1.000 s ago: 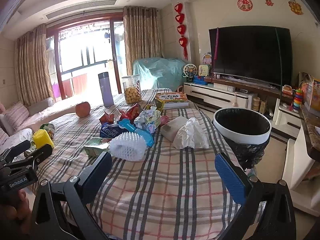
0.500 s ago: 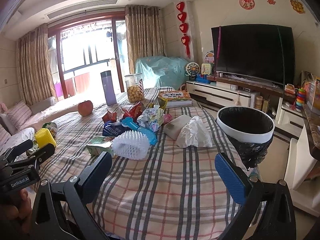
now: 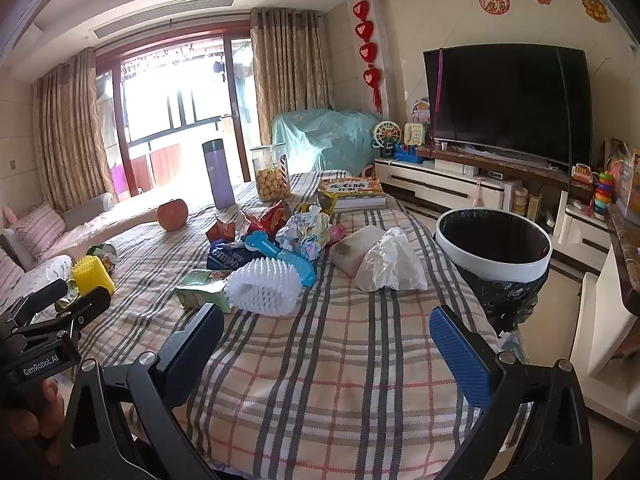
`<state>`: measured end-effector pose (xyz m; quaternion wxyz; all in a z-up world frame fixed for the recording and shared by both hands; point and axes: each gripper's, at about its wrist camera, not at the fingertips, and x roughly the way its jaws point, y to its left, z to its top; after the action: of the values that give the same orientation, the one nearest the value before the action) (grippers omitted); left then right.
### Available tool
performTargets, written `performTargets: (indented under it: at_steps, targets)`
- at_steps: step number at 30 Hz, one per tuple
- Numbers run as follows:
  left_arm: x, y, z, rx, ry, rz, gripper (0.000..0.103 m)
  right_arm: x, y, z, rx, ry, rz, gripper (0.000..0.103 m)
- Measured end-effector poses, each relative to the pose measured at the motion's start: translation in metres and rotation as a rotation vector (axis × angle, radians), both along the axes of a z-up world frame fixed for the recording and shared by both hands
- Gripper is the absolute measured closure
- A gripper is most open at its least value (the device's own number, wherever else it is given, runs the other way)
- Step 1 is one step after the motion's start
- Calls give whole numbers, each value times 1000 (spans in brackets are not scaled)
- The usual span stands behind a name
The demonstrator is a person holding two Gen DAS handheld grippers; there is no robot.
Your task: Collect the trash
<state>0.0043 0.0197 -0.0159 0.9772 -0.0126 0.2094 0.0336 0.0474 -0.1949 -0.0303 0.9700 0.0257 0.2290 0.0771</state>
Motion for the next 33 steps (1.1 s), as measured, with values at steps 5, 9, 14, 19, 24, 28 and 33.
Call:
performTargets:
  at_steps: [5,9,14,19,24,28,33]
  targets:
    - [0,0,-2,0,5,-1,0,0,0,-1,0,1,-1,0]
    - [0,0,-1,1,6,-1,0,0,0,-1,1,2,-4,0]
    - [0,0,-1,0,6,-1,0,1,0,-1,1,5,-4,0]
    - [0,0,-1,0,6,-1,0,0,0,-1,3,6,-2,0]
    - [0,0,-1,-1,5,1,0,-1,0,-2,5,9,2,0]
    - [1,-1,-3,-1,12,1,0,0,0,-3,10,12,5,0]
    - [2,1,-4,-2,19,2,0,1,0,-3,16,21,11,0]
